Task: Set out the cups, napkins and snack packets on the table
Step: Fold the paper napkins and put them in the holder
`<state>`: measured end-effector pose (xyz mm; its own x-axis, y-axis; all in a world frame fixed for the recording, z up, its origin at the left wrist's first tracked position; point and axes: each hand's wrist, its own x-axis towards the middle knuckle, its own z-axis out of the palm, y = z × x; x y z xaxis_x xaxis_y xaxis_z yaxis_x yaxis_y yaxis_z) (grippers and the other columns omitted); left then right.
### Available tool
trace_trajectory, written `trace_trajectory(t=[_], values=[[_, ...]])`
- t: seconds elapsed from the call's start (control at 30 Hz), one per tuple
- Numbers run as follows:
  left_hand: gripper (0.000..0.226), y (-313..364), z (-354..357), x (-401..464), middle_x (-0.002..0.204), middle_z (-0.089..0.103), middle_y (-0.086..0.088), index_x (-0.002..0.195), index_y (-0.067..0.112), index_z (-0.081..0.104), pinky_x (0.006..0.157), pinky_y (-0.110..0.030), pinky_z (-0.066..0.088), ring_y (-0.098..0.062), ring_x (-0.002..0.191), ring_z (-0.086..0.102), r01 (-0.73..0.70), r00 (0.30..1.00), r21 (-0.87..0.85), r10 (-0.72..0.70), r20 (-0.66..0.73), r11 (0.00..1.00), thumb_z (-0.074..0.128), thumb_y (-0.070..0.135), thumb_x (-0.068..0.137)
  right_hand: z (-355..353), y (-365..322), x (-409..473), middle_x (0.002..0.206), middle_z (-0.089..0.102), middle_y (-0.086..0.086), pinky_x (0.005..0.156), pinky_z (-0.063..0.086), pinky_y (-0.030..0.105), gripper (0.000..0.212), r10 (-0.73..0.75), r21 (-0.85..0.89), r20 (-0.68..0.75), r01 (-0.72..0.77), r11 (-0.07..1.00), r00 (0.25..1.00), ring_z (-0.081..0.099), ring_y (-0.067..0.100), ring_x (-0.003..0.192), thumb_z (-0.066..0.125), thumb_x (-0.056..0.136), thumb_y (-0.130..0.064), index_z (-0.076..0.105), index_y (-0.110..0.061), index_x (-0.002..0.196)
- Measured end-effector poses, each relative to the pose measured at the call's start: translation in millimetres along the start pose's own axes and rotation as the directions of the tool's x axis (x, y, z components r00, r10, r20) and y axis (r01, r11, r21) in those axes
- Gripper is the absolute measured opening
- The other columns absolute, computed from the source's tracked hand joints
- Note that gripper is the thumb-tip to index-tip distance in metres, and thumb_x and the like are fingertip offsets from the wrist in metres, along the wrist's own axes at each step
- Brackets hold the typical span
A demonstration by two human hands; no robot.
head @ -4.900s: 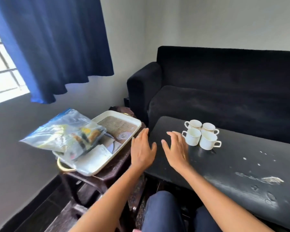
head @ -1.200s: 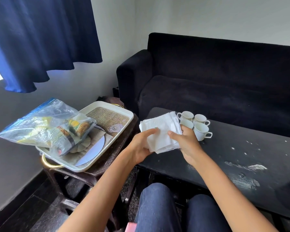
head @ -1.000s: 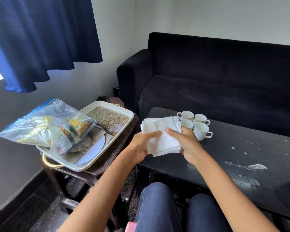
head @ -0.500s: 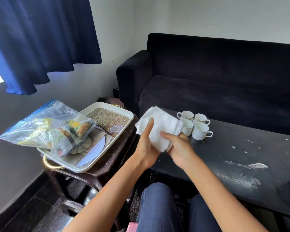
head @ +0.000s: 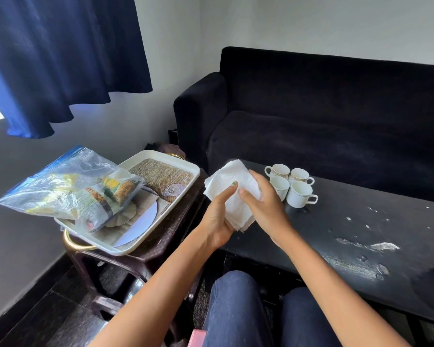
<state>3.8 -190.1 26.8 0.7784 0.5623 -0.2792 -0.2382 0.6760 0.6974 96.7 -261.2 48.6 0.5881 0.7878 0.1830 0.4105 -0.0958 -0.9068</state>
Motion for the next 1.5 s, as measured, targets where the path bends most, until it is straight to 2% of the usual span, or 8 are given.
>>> trace_trajectory(t=[0.33,0.43,0.53,0.6,0.77,1.1,1.37,1.5], values=[[0.044,-3,-1,6,0.112,0.070,-0.013,0.117,0.011,0.064,0.087,-0.048,0.054,-0.030,0.098,0.068,0.020,0.977,0.135,0.009,-0.213,0.991,0.075,0.031,0.078,-4,1,1,0.148,0.034,-0.006,0.111,0.028,0.030,0.059,0.074,-0.064,0.129,-0.067,0.996,0.989,0.030,0.012,0.138,0.044,0.096,-0.039,0.021,-0.024,0.149],[0.045,-2,-2,9,0.109,0.071,-0.011,0.114,0.013,0.063,0.082,-0.048,0.057,-0.031,0.098,0.068,-0.016,0.966,0.159,0.056,-0.251,0.987,0.078,0.031,0.076,-11,-3,3,0.113,0.057,-0.014,0.090,0.040,0.022,0.045,0.147,0.083,0.051,-0.151,0.985,0.988,0.053,0.010,0.112,0.051,0.094,-0.032,0.042,-0.021,0.138],[0.042,-1,-5,9,0.102,0.072,-0.007,0.110,0.016,0.064,0.076,-0.043,0.058,-0.028,0.094,0.069,-0.062,0.957,0.220,0.120,-0.264,0.974,0.080,0.031,0.073,-19,0,6,0.075,0.064,-0.007,0.064,0.043,0.016,0.016,0.177,0.095,0.141,-0.191,0.977,0.974,0.057,0.012,0.075,0.056,0.091,-0.020,0.065,-0.007,0.090],[0.040,0,-5,9,0.101,0.072,-0.005,0.107,0.018,0.065,0.075,-0.043,0.058,-0.027,0.093,0.069,-0.072,0.954,0.247,0.138,-0.265,0.966,0.080,0.032,0.073,-21,2,6,0.071,0.061,0.004,0.060,0.041,0.021,0.019,0.199,0.081,0.143,-0.211,0.974,0.970,0.055,0.014,0.067,0.057,0.089,-0.013,0.063,0.005,0.084],[0.038,9,-6,6,0.106,0.072,-0.005,0.111,0.019,0.063,0.077,-0.038,0.055,-0.025,0.094,0.070,-0.041,0.974,0.255,0.095,-0.204,0.966,0.074,0.035,0.079,-20,4,4,0.069,0.068,-0.002,0.044,0.043,0.011,0.020,0.228,0.176,0.034,-0.231,0.957,0.973,0.062,0.001,0.054,0.058,0.089,-0.003,0.067,-0.015,0.075],[0.030,6,-6,3,0.104,0.072,-0.007,0.110,0.017,0.065,0.068,-0.035,0.055,-0.026,0.093,0.070,-0.107,0.973,0.460,0.188,-0.132,0.881,0.065,0.037,0.088,-22,3,-3,0.095,0.073,0.005,0.073,0.055,0.030,0.017,0.271,0.254,0.218,-0.323,0.912,0.938,0.070,0.019,0.089,0.064,0.084,-0.007,0.066,-0.018,0.098],[0.043,8,-4,-3,0.117,0.069,-0.007,0.125,0.016,0.061,0.094,-0.042,0.051,-0.025,0.107,0.066,-0.094,0.993,0.515,0.116,-0.011,0.852,0.056,0.043,0.092,-20,4,-10,0.103,0.070,0.004,0.092,0.053,0.041,0.017,0.326,0.264,0.092,-0.338,0.903,0.941,0.066,0.021,0.099,0.068,0.083,-0.007,0.062,-0.019,0.095],[0.013,8,-5,-7,0.093,0.074,-0.007,0.097,0.012,0.071,0.068,-0.029,0.058,-0.021,0.082,0.070,-0.061,0.993,0.540,0.106,-0.054,0.839,0.062,0.017,0.090,-34,-2,-15,0.113,0.067,0.012,0.095,0.051,0.044,0.027,0.367,0.297,0.047,-0.364,0.883,0.929,0.063,0.027,0.104,0.066,0.084,-0.002,0.061,-0.005,0.110]])
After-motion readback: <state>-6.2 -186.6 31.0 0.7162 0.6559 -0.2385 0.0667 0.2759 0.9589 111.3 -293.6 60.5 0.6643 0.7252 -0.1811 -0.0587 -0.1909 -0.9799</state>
